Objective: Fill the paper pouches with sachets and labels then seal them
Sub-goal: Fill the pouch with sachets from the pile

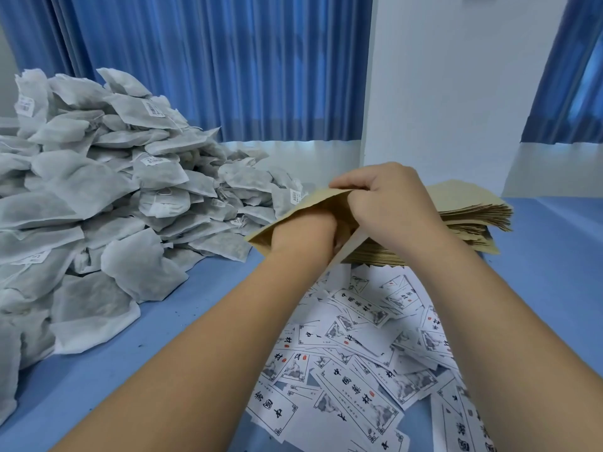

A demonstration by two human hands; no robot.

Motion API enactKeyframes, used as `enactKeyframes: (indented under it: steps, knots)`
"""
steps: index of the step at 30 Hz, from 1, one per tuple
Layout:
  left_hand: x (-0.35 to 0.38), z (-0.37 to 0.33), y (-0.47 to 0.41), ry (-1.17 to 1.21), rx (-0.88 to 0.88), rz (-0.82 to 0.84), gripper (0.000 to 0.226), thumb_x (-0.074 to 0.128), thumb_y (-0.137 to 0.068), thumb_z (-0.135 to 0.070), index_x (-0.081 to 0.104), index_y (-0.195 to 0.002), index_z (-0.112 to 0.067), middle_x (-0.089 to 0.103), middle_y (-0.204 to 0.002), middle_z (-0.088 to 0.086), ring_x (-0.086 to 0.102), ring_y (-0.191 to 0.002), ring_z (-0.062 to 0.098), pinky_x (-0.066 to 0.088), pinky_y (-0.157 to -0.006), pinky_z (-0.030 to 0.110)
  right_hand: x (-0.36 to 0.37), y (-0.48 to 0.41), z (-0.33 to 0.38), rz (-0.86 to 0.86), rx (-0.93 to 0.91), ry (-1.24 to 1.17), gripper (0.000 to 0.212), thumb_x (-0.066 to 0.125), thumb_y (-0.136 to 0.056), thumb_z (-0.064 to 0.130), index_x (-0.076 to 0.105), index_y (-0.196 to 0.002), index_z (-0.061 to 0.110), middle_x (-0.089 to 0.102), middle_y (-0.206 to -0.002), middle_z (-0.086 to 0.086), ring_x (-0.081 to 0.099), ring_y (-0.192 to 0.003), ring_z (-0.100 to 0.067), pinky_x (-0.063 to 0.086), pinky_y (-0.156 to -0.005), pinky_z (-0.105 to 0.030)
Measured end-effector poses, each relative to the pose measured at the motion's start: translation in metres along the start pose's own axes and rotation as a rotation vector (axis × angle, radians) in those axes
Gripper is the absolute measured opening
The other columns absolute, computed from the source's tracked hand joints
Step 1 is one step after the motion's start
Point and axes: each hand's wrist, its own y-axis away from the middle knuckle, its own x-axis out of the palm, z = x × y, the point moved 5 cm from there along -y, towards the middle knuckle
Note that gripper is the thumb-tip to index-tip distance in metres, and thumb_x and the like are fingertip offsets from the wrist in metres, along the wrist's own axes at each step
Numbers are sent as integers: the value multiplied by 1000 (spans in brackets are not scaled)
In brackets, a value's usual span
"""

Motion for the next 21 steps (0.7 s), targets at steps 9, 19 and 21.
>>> enactKeyframes:
  steps: [9,19,21]
  knots:
    - [-3,-3,-6,235,16,60,33,46,-90,-10,58,-121,-13,63,-112,8,58,-103,26,47,-85,32,2,-1,-2,42,-36,141,49,48,-76,4,74,-104,34,69,-114,6,58,-111,-21,48,-96,-38]
    - [-43,-17,59,564,483,-449,21,51,-92,-14,72,-96,-9,67,-88,-1,58,-81,7,42,-73,14,-21,-10,-32,-199,27,275,51,44,-76,3,71,-110,30,70,-109,-3,60,-100,-29,52,-86,-37]
    - [-45,-18,76,519,624,-494,24,48,-90,-15,67,-78,-7,58,-72,-1,50,-67,10,40,-63,21,-22,-10,-35,-206,30,265,51,45,-75,2,71,-109,30,70,-108,-3,59,-99,-29,52,-85,-36]
